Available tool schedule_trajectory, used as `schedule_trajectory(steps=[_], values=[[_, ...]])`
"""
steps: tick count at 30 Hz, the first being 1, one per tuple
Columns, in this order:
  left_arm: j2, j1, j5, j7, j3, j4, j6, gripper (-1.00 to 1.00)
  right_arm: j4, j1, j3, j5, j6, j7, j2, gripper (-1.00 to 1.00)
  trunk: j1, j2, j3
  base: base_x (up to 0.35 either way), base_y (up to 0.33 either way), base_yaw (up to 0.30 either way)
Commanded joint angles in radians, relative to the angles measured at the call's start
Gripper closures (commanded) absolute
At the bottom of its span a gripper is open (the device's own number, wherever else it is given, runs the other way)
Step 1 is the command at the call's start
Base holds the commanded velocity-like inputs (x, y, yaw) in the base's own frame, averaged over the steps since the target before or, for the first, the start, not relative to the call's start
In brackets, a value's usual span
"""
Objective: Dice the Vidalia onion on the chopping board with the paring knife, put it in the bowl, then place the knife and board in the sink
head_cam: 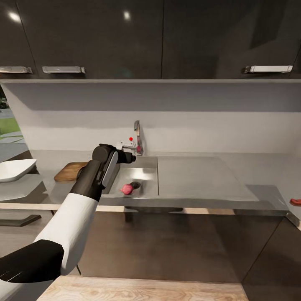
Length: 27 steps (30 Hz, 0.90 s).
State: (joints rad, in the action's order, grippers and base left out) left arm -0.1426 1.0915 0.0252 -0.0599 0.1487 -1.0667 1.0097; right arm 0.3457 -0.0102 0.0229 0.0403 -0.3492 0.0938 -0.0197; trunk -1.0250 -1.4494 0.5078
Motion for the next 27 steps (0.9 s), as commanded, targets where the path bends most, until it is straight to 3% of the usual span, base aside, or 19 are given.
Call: schedule_trajectory(steps=[1,12,27], values=[[0.000,0.001,0.004,-0.006,0.001,0.002,0.004,-1.00,0.000,-0.001,0.000,0.004,-0.004,0.000,0.000,-1.00,0.000,-0.001,0.001,0.004,-0.001,0.000],[0.000,-0.001,0.046,-0.005,0.000,0.092,0.001,-1.00,-0.001,-0.001,-0.001,0.004,-0.004,0.000,0.001,-1.00,0.000,-0.001,0.005,0.000,0.000,0.000],[0.000,-0.001,0.052,-0.002,0.000,0.151,0.000,-1.00,-0.001,-0.001,-0.001,0.004,-0.004,-0.001,0.001,-1.00,0.000,-0.001,0.022,0.008,0.000,0.000]])
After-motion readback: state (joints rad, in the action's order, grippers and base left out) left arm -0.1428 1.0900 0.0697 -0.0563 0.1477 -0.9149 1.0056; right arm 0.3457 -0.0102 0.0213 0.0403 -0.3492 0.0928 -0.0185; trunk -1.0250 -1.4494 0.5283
